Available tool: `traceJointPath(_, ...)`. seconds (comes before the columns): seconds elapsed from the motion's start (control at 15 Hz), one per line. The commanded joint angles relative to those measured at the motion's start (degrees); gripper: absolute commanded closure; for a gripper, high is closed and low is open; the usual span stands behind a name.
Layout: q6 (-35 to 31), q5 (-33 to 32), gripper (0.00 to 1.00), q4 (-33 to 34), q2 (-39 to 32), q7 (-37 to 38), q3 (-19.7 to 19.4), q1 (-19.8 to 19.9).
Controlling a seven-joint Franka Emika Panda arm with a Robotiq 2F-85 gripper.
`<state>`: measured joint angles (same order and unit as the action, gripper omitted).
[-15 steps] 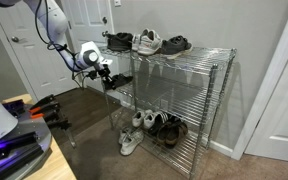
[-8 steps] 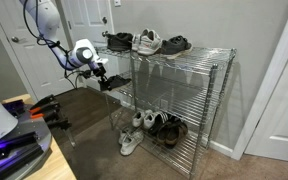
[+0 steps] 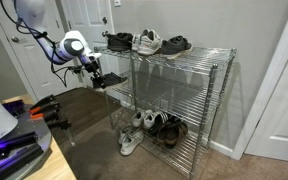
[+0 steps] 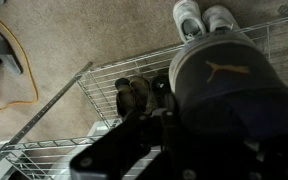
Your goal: Pick up the dark grey sneaker from the second shelf and put it on the topmost shelf.
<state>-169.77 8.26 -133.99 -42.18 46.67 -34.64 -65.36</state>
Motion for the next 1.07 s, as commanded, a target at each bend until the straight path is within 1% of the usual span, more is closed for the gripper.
traceJointPath(0.0, 4.19, -3.22, 0.95, -7.39, 9.59, -1.51, -4.35, -3.19)
traceJointPath(0.2, 8.41, -6.61, 0.95, -9.12, 13.62, -0.7, -7.11, -3.64)
traceJointPath(0.47, 16.6, -13.05, 0.95, -9.89, 18.47, 2.62, -12.72, -4.03)
traceJointPath(0.53, 18.13, -15.1, 0.95, -11.96, 20.76, 4.79, -14.51, -5.73)
traceJointPath(0.73, 24.07, -21.47, 0.95, -13.52, 25.9, 10.18, -17.38, -5.45)
traceJointPath(0.87, 27.97, -25.83, 0.95, -14.25, 30.13, 14.12, -17.77, -3.48)
traceJointPath(1.0, 31.18, -29.96, 0.95, -15.12, 35.1, 18.3, -17.04, -0.53)
